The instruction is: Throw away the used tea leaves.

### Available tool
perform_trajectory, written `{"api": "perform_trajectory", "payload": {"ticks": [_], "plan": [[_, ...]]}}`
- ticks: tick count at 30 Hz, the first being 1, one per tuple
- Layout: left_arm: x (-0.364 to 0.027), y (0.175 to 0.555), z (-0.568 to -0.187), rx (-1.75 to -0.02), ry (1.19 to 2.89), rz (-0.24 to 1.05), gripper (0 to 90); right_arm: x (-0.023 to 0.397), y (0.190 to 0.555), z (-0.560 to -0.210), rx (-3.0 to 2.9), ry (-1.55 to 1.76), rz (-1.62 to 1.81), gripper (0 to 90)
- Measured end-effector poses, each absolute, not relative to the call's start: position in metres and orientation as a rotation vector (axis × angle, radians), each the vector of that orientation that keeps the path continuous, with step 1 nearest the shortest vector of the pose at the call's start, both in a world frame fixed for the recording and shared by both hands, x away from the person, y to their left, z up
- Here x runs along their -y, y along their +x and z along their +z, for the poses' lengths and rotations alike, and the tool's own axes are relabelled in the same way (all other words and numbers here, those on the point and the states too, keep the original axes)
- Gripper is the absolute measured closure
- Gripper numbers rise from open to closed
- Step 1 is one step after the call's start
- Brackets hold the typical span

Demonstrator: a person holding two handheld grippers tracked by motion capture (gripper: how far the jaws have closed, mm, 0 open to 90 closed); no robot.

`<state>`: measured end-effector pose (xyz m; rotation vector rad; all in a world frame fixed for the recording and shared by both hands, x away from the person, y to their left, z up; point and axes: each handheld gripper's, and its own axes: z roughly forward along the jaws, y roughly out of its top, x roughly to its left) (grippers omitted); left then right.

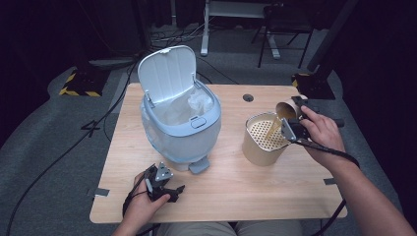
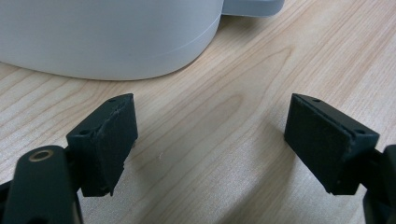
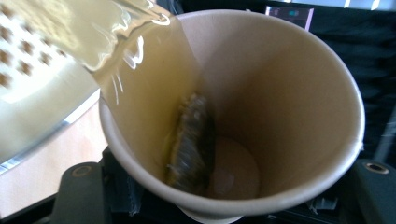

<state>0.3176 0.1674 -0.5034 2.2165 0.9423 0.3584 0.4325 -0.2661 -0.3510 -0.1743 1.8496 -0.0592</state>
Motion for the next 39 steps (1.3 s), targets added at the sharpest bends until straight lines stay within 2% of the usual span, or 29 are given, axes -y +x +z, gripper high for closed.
{"api": "perform_trajectory", "payload": {"ticks": [18,39], "plan": [[-0.167,0.318,-0.503,-0.943,2.216,0.358,17.8,0.253,0.425,-0.355,-1.405,-0.58,-0.618,31.0],[-0.167,0.318,-0.503,-0.944,2.215,0.356,17.8,0.238,0.423,-0.349,-1.194,-0.701,-0.815,31.2]]}}
